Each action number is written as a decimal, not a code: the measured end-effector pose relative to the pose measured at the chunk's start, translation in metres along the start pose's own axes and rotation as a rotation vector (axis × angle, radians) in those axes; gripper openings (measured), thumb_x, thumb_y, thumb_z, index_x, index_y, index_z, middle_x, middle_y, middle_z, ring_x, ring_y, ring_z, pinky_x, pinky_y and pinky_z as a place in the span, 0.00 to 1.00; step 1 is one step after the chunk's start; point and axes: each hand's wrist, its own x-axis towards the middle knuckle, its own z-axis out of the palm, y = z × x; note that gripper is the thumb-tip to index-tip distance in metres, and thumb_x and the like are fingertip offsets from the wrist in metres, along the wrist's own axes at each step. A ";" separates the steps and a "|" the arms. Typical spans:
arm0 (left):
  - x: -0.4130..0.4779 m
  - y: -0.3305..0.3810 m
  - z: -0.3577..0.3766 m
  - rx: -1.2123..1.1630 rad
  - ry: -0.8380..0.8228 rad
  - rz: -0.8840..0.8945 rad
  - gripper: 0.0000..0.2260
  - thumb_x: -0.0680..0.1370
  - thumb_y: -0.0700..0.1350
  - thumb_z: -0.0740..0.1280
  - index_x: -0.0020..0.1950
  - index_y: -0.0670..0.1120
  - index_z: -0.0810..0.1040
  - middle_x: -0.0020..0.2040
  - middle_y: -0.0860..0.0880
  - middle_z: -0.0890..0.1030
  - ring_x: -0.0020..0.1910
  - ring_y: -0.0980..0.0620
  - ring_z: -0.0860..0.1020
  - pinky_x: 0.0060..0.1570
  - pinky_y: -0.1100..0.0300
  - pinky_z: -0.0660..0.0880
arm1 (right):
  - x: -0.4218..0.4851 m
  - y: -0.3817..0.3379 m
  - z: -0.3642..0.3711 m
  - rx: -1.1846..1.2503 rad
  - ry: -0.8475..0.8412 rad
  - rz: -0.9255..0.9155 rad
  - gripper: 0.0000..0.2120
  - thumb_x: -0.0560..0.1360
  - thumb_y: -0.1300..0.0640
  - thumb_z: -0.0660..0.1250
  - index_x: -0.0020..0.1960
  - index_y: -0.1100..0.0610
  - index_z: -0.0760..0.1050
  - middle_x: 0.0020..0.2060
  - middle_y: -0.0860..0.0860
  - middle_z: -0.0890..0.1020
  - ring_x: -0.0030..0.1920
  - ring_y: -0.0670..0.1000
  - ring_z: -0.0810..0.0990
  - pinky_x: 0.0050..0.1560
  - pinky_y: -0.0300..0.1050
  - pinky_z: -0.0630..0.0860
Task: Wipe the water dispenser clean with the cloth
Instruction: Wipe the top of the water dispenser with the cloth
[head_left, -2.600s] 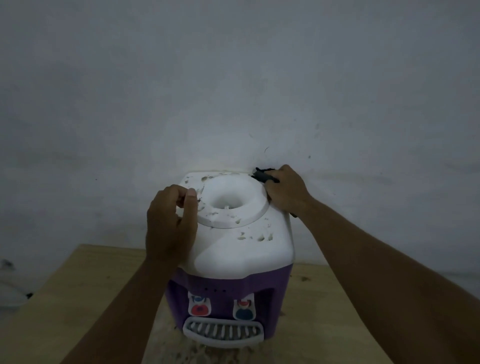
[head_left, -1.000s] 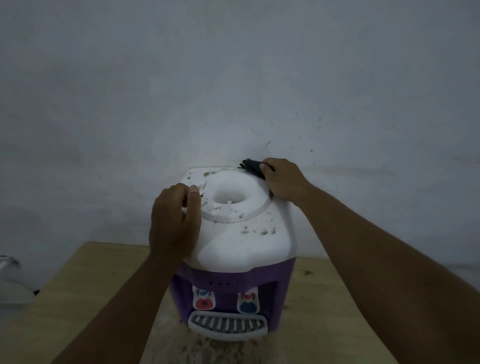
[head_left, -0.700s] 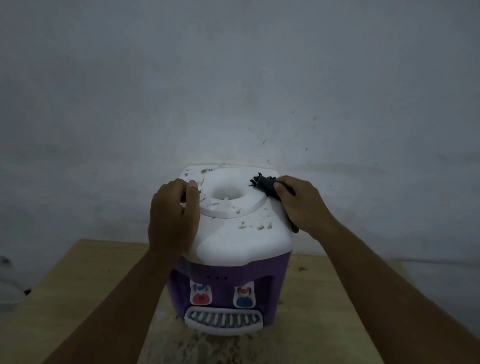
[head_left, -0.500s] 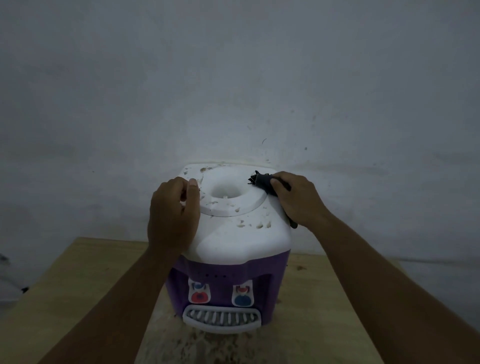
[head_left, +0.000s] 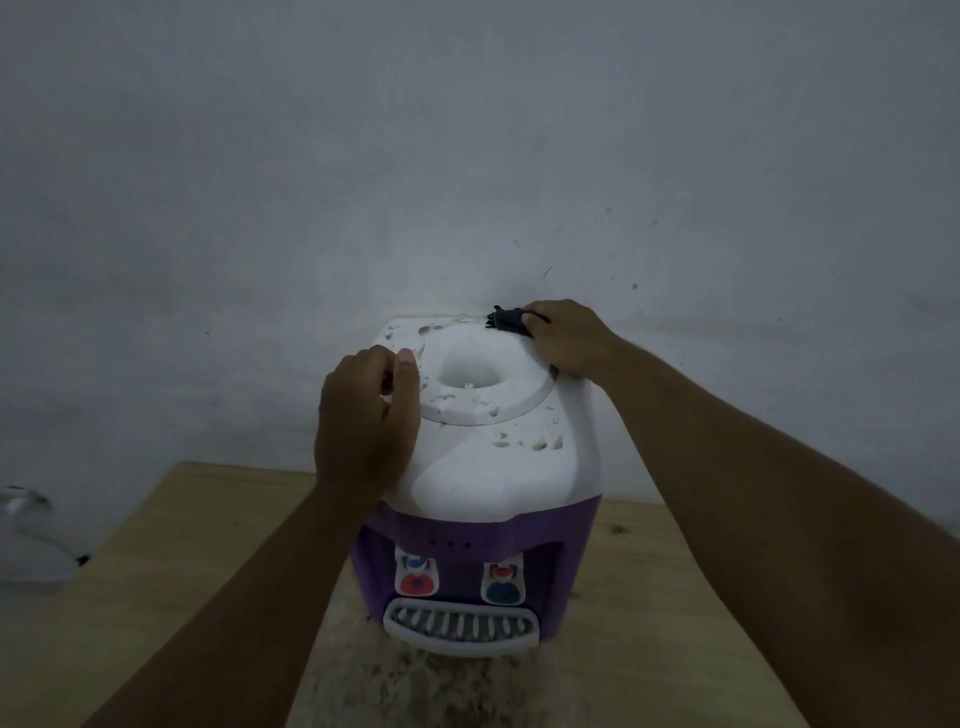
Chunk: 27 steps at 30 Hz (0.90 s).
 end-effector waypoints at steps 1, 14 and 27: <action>0.000 0.000 0.000 0.003 0.001 0.003 0.19 0.80 0.52 0.55 0.35 0.41 0.71 0.31 0.46 0.73 0.34 0.46 0.72 0.36 0.47 0.70 | -0.002 0.001 -0.001 0.019 -0.010 -0.002 0.17 0.83 0.54 0.53 0.65 0.56 0.76 0.58 0.56 0.80 0.56 0.57 0.77 0.52 0.43 0.68; 0.001 -0.001 0.001 -0.046 0.006 0.026 0.21 0.80 0.52 0.55 0.33 0.40 0.69 0.28 0.44 0.71 0.31 0.45 0.71 0.34 0.45 0.69 | -0.048 0.010 0.009 0.234 0.152 0.035 0.15 0.82 0.52 0.58 0.65 0.47 0.77 0.59 0.46 0.81 0.57 0.48 0.76 0.55 0.40 0.68; 0.000 0.002 0.000 -0.058 -0.029 0.050 0.19 0.80 0.51 0.55 0.32 0.43 0.68 0.28 0.48 0.71 0.30 0.50 0.69 0.35 0.59 0.62 | -0.132 -0.003 0.030 0.258 0.312 0.089 0.16 0.82 0.52 0.60 0.68 0.47 0.75 0.62 0.47 0.80 0.60 0.48 0.76 0.60 0.39 0.70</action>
